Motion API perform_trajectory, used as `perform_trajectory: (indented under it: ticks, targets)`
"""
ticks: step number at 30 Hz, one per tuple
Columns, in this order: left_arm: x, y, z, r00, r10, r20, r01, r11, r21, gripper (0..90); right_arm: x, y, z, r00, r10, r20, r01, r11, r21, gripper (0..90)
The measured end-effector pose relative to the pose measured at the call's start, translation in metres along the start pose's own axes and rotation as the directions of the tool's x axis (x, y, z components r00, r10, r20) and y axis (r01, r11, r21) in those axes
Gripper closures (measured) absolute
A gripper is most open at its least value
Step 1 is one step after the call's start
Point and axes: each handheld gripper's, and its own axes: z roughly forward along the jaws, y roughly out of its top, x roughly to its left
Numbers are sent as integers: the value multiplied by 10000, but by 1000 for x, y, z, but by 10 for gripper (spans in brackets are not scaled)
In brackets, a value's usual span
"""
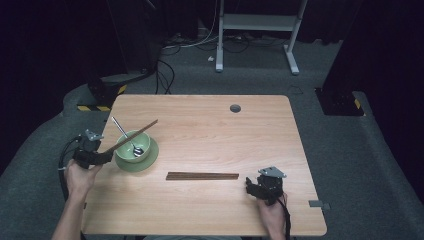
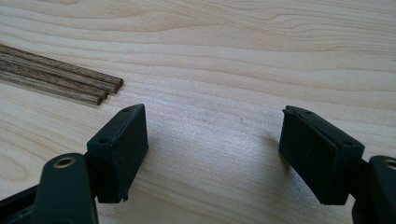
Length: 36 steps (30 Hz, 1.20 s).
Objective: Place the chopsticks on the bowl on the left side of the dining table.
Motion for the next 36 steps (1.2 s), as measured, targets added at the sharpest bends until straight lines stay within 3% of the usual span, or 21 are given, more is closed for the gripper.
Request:
perform_trajectory:
  ticks: [18, 29, 36]
  targets:
    - [3, 5, 5, 9997, -36, -256, 40, 9999, 131, 400, 0, 0, 0, 10000, -1, 0, 1, 10000, -1, 231]
    - [-7, 14, -9, 9991, 49, 424, -31, 9991, -416, 391, 0, 0, 0, 10000, -2, -1, 2, 10000, -1, 231]
    - [-29, 38, -6, 9946, 348, 981, -284, 9974, -661, 376, 0, 0, 0, 10000, -4, 1, 4, 10000, -1, 231]
